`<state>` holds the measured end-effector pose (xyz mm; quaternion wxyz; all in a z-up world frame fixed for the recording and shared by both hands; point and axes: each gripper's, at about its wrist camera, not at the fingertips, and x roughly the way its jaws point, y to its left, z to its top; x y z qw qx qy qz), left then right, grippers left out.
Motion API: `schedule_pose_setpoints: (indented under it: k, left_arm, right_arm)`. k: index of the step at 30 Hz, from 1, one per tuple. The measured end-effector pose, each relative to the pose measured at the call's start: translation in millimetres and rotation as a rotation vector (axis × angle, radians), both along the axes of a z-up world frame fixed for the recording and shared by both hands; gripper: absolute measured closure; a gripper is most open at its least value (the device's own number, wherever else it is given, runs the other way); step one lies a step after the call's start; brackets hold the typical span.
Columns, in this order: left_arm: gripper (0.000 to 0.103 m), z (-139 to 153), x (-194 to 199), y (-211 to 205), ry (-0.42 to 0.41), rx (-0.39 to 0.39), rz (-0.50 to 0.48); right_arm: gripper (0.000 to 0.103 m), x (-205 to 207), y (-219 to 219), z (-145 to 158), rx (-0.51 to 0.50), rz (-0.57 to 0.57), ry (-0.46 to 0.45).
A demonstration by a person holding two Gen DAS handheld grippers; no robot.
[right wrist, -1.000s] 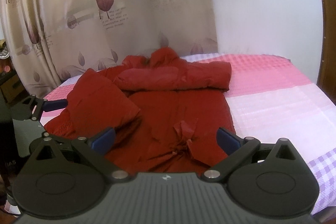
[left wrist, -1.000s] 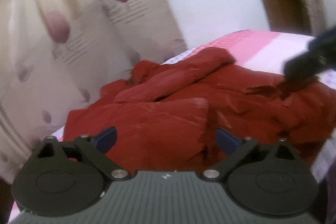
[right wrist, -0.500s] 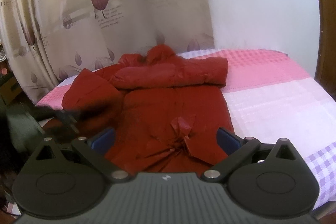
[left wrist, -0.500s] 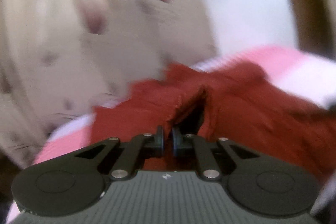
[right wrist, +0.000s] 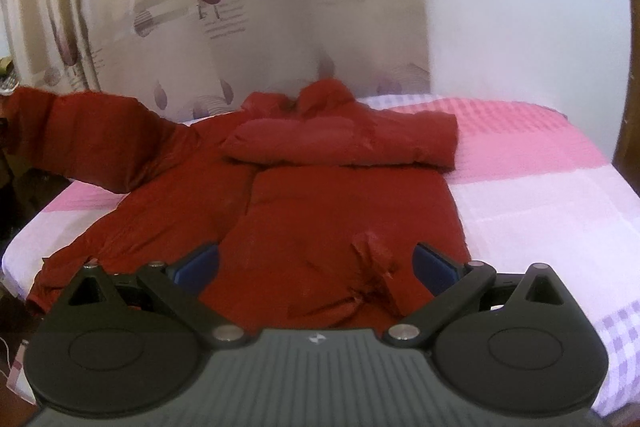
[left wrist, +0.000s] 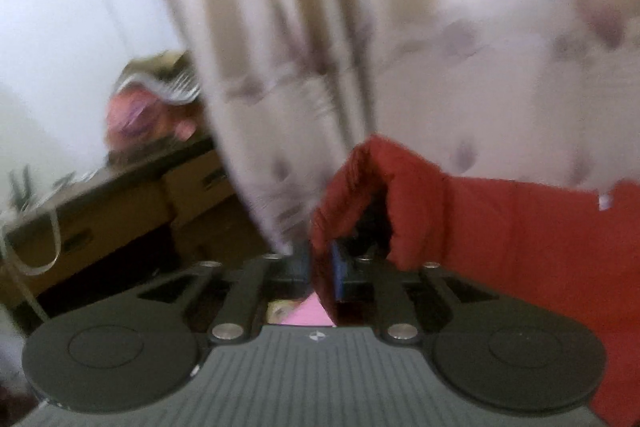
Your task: Fold large clothes
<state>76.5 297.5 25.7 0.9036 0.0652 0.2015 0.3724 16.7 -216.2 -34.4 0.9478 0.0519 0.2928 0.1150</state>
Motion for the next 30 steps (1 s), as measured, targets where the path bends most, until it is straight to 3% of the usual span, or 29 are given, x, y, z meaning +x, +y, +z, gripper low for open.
schedule_pose_setpoints:
  k: [1, 2, 3, 7, 12, 16, 18, 22, 24, 26, 28, 29, 30]
  left_arm:
    - [0.054, -6.1, 1.2, 9.8, 0.011, -0.002, 0.037]
    - [0.032, -12.6, -3.1, 16.5, 0.006, -0.005, 0.064]
    - [0.017, -18.9, -10.1, 20.6, -0.015, -0.015, 0.084]
    - [0.006, -28.9, -30.2, 6.1, -0.045, -0.008, 0.026]
    - [0.005, -35.9, -48.1, -37.2, -0.079, -0.188, -0.179]
    - [0.005, -46.3, -62.4, -86.3, -0.095, -0.278, -0.359]
    - [0.005, -52.1, -66.8, -111.9, -0.086, -0.279, -0.426]
    - [0.004, -60.5, -74.0, -150.4, -0.07, -0.287, -0.537]
    - [0.003, -64.2, -70.4, -162.1, -0.052, -0.313, -0.567]
    - [0.003, -67.3, -68.2, -169.4, -0.03, -0.337, -0.585]
    - [0.003, -69.0, -65.3, -171.1, -0.012, -0.343, -0.59]
    - [0.003, -69.3, -66.8, -172.9, -0.012, -0.337, -0.59]
    - [0.003, -68.6, -67.4, -171.0, -0.013, -0.332, -0.59]
  right_arm:
    - [0.0, 1.8, 4.6, 1.5, -0.008, 0.01, -0.005]
    - [0.0, 4.2, 9.3, 3.7, -0.02, 0.025, -0.011]
    - [0.0, 7.7, 14.1, 5.6, -0.033, 0.038, -0.018]
    - [0.0, 33.5, 39.7, 14.9, -0.087, 0.133, -0.059]
    - [0.0, 89.2, 93.5, 15.5, -0.209, 0.262, -0.146]
    - [0.0, 149.9, 144.6, -7.4, -0.326, 0.278, -0.138]
    - [0.0, 180.7, 164.3, -23.4, -0.351, 0.285, -0.108]
    - [0.001, 220.9, 194.1, -51.8, -0.495, 0.237, -0.134]
    - [0.013, 239.8, 199.5, -64.6, -0.535, 0.22, -0.105]
    - [0.064, 256.9, 197.3, -73.3, -0.559, 0.211, -0.058]
    - [0.086, 266.2, 184.8, -66.1, -0.521, 0.201, -0.027]
    - [0.093, 264.1, 174.2, -56.5, -0.491, 0.198, -0.05]
    - [0.094, 257.0, 158.4, -43.5, -0.474, 0.183, -0.096]
